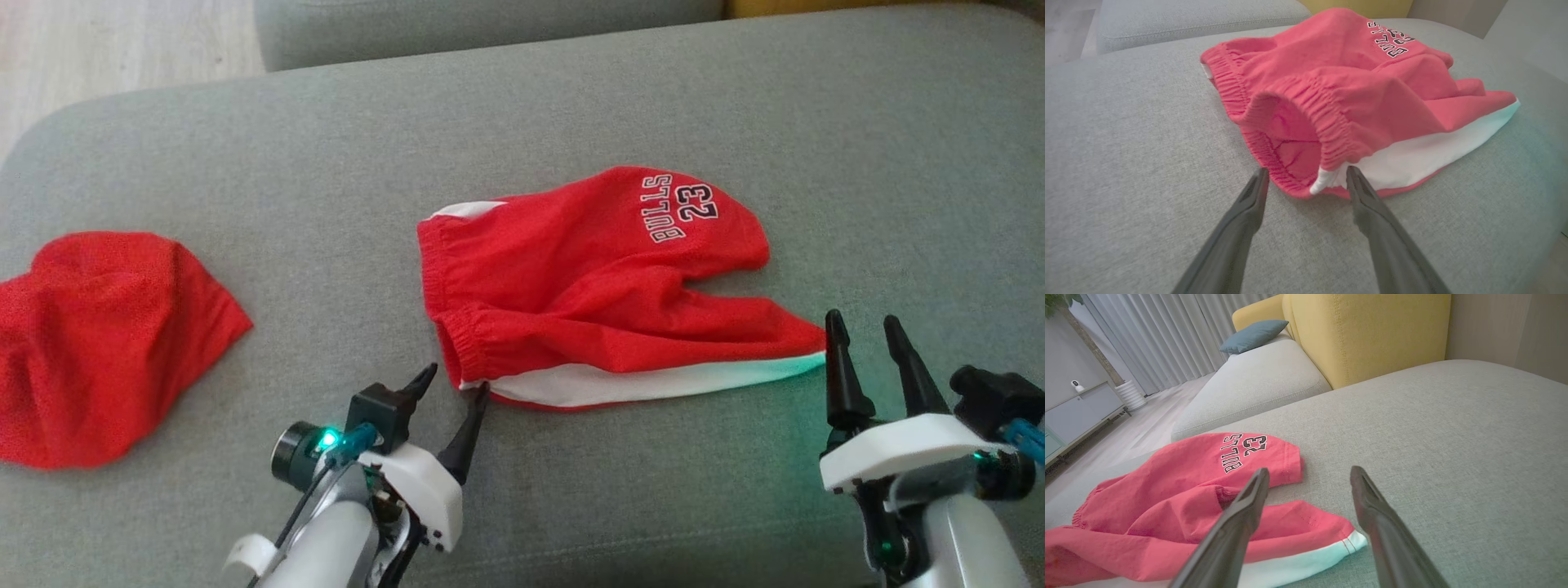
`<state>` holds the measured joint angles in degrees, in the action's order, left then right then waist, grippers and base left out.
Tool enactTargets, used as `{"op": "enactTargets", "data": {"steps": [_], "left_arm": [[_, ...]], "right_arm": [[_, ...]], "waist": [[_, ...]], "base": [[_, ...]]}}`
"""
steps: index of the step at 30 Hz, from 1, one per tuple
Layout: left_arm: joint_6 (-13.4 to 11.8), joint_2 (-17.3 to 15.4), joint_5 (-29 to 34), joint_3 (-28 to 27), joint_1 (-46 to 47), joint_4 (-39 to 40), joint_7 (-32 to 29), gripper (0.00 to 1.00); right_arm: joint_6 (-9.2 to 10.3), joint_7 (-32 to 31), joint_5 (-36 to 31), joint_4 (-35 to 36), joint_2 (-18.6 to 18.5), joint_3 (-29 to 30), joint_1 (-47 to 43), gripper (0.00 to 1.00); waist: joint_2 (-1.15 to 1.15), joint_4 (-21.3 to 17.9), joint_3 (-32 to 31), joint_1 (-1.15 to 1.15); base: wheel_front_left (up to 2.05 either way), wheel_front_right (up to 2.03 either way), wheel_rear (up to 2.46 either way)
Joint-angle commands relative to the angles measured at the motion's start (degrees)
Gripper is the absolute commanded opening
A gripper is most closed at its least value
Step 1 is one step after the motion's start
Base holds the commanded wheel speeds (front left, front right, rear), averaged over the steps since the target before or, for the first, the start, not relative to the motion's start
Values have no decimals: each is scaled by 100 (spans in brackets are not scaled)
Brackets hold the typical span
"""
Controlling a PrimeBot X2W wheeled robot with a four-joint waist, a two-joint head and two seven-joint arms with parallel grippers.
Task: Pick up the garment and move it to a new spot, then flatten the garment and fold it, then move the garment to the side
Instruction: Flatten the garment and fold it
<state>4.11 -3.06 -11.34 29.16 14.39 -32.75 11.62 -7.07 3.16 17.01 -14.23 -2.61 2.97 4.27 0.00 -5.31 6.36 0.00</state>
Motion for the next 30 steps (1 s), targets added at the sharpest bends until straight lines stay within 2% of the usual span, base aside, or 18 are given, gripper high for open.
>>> {"op": "enactTargets", "data": {"steps": [1, 4, 5, 6, 7, 8, 13, 22, 30], "left_arm": [[26, -29, -2, -143, 294, 106, 36, 100], [45, -28, -13, -109, 365, 16, 70, 100], [54, -28, -19, -96, 384, -10, 79, 84], [54, -28, -19, -96, 384, -10, 79, 84], [66, -27, -31, -80, 400, -37, 85, 32], [83, -26, -48, -63, 414, -61, 89, 0], [45, -21, -156, -115, 479, 8, 197, 0], [-16, -18, -150, -54, 406, 294, 291, 0], [-36, -40, -170, -10, 446, 380, 304, 0]], "right_arm": [[-42, 7, 12, 217, -27, -104, 256, 100], [-42, 13, 4, 208, -27, -65, 273, 100], [-42, 14, -2, 201, -27, -49, 274, 100], [-42, 14, -2, 201, -27, -49, 274, 100], [-42, 12, -5, 190, -27, -33, 276, 100], [-42, 4, -13, 175, -27, -19, 277, 100], [-42, -230, -61, -105, -27, 148, 279, 100], [-42, -559, 113, -1144, -27, 342, 447, 100], [-42, -256, 330, -1959, -27, 163, 765, 100]], "waist": [[0, -39, 42, 0], [0, -60, 79, 0], [0, -61, 84, 0], [0, -61, 84, 0], [0, -60, 90, 0], [0, -57, 95, 0], [0, 28, 86, 0], [0, 247, 71, 0], [0, 313, 142, 0]], "base": [[0, 0, 0], [0, 0, 0], [0, 0, 0], [0, 0, 0], [0, 0, 0], [0, 0, 0], [0, 0, 0], [0, 0, 0], [0, 0, 0]]}}
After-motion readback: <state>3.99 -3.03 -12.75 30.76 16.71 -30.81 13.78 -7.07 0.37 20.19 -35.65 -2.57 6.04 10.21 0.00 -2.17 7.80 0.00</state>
